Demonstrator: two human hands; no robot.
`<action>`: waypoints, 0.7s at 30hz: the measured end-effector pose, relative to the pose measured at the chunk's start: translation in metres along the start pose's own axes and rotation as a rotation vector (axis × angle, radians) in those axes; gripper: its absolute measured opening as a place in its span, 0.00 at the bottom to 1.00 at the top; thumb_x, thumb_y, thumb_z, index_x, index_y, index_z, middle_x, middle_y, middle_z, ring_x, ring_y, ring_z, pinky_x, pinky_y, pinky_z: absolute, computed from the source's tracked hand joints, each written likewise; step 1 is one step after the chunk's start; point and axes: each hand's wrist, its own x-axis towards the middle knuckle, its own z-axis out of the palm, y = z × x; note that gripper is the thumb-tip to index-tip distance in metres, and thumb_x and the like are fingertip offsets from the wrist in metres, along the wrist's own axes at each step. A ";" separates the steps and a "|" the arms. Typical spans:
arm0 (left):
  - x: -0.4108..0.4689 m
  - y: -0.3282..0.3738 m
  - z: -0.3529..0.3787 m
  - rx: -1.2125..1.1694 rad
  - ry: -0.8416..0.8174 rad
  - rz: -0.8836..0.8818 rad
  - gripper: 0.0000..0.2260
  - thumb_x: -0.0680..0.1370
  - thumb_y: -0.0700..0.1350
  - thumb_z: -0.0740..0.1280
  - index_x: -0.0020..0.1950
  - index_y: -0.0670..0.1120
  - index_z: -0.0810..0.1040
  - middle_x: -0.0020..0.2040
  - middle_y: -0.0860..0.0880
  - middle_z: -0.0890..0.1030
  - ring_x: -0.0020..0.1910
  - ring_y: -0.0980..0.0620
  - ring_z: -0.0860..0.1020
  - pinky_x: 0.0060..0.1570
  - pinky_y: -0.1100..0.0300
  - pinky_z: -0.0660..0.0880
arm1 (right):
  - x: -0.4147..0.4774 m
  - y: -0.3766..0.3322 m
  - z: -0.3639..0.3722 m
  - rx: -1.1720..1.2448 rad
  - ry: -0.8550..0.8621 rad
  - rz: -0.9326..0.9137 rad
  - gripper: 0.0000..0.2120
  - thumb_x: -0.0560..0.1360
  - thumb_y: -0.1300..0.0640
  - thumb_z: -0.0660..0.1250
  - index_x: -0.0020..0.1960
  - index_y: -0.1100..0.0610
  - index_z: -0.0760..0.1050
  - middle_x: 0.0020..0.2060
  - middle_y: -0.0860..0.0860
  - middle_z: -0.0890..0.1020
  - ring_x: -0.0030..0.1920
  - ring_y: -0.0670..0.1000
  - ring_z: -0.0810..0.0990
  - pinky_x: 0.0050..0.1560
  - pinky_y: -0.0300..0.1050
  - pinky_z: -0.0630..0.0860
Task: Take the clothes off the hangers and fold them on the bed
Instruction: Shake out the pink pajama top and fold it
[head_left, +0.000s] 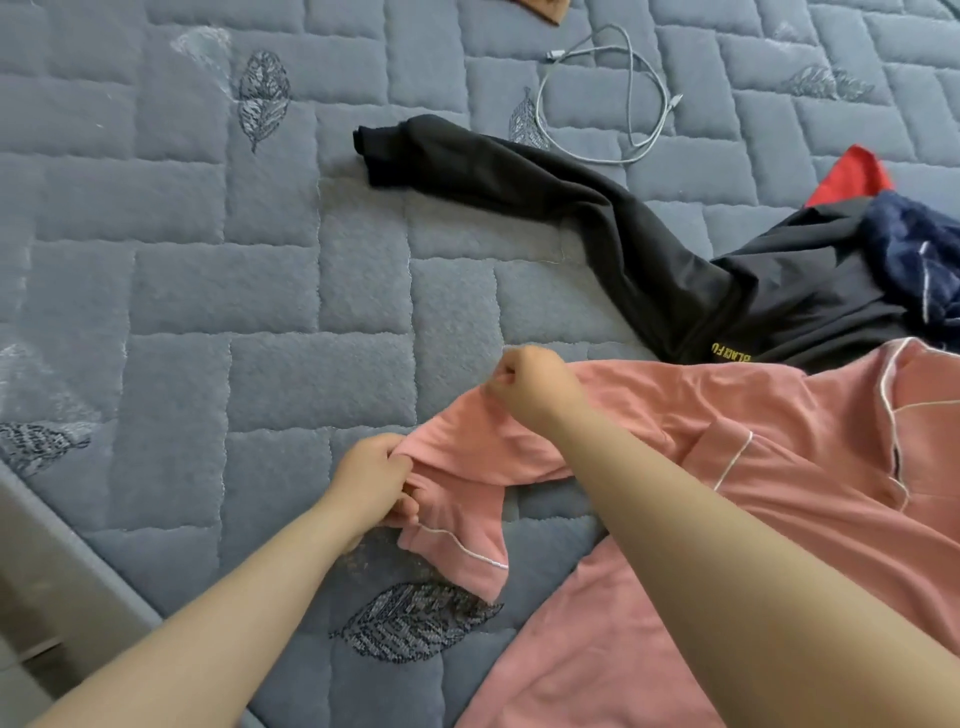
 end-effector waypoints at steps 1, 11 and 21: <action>-0.001 0.009 -0.005 -0.016 0.010 0.036 0.13 0.75 0.33 0.53 0.45 0.38 0.77 0.28 0.43 0.79 0.18 0.52 0.70 0.27 0.60 0.73 | 0.001 0.001 -0.006 0.056 0.013 0.007 0.07 0.73 0.62 0.62 0.37 0.56 0.71 0.43 0.53 0.81 0.47 0.56 0.78 0.45 0.46 0.74; -0.019 0.025 -0.020 0.147 0.295 0.672 0.20 0.78 0.35 0.63 0.70 0.48 0.72 0.70 0.56 0.65 0.64 0.60 0.69 0.53 0.79 0.66 | -0.001 0.015 -0.046 0.484 0.294 -0.083 0.16 0.71 0.66 0.67 0.54 0.49 0.77 0.44 0.46 0.80 0.42 0.49 0.80 0.49 0.45 0.76; 0.041 0.035 -0.021 -0.691 0.122 -0.037 0.06 0.79 0.42 0.66 0.50 0.39 0.73 0.54 0.41 0.78 0.56 0.45 0.78 0.58 0.54 0.74 | -0.019 0.021 0.013 0.335 0.094 0.101 0.17 0.76 0.59 0.63 0.65 0.56 0.72 0.52 0.52 0.79 0.52 0.53 0.79 0.53 0.46 0.75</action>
